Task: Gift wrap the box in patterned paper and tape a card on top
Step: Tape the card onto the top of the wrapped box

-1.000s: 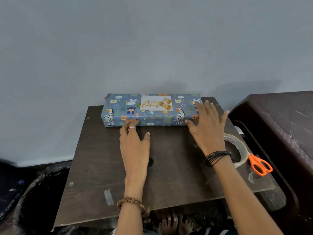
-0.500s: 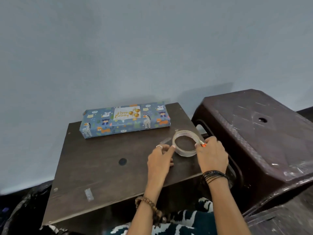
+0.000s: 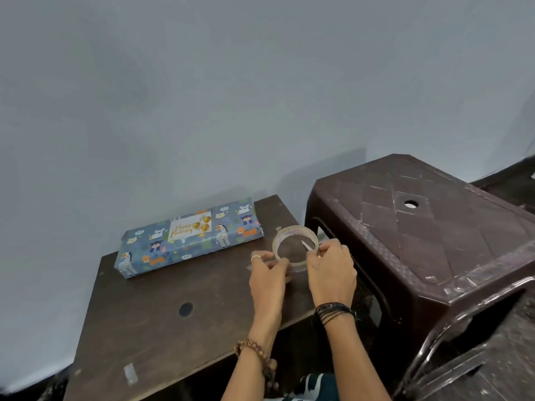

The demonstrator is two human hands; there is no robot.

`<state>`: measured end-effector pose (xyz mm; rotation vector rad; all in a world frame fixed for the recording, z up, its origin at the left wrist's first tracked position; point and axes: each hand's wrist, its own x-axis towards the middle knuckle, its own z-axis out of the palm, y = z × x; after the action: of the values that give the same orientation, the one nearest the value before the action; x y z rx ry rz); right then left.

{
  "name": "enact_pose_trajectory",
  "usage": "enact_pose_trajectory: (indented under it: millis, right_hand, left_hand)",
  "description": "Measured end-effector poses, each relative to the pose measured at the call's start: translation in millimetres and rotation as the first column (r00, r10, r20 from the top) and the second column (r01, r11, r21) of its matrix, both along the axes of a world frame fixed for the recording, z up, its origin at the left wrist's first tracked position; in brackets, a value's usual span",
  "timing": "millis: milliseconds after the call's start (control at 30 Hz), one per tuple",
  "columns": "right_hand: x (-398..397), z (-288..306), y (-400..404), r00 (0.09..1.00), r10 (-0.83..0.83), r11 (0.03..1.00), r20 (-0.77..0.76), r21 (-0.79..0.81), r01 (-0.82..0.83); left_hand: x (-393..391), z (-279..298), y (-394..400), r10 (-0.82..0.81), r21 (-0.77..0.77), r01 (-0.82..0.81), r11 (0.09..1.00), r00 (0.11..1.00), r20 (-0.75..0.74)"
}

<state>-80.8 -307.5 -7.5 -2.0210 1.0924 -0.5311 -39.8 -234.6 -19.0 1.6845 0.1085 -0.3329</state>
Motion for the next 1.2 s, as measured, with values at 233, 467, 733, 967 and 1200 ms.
enact_pose_trajectory:
  millis: [233,467,733,967,1200]
  right_hand:
    - [9.5,9.9,-40.0,0.917,-0.181,0.978,0.355,0.165,0.129]
    - [56.6,12.9,-97.2,0.900,-0.281,0.959,0.334,0.128,0.251]
    - [80.3,5.1,-128.6,0.952,-0.180,0.983,0.248,0.081,0.165]
    - [56.4,17.3,-93.1,0.963,-0.112,0.994,0.245,0.009,0.113]
    - [15.6,3.9,-68.0,0.958,0.072,0.997,-0.277,0.001,-0.074]
  left_hand:
    - [19.9,19.1,-55.1,-0.056,-0.194,0.075,0.978,0.993,0.101]
    - [92.3,35.7,-136.1,-0.247,-0.185,0.249,0.951,0.968,0.034]
    - [127.0,9.7,-176.3,-0.246,-0.007,0.249,0.969,0.964,0.103]
    - [97.5,2.1,-124.3,-0.325,0.262,0.256,0.930,0.907,0.268]
    - [38.7,-2.9,-48.8,-0.295,0.267,0.242,0.933,0.939,0.179]
